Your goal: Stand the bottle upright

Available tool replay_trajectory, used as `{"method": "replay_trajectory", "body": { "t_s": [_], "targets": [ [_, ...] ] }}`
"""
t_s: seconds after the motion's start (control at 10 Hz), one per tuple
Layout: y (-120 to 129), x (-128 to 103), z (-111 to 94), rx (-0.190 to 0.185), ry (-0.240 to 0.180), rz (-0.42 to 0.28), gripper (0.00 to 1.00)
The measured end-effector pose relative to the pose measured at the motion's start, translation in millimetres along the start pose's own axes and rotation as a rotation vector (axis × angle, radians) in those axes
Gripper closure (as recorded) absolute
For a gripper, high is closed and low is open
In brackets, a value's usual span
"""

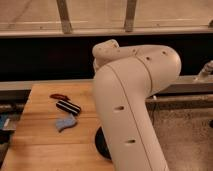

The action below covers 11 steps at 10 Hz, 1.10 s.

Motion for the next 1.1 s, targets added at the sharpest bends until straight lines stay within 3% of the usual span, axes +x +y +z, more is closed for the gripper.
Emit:
{"method": "replay_trajectory", "body": {
  "t_s": [0.5, 1.1],
  "targets": [
    [-4.9, -14.5, 0.9, 0.055, -0.031, -0.018, 1.0],
    [3.6, -33.8, 0.4, 0.054, -0.072, -0.035, 1.0]
  ]
}}
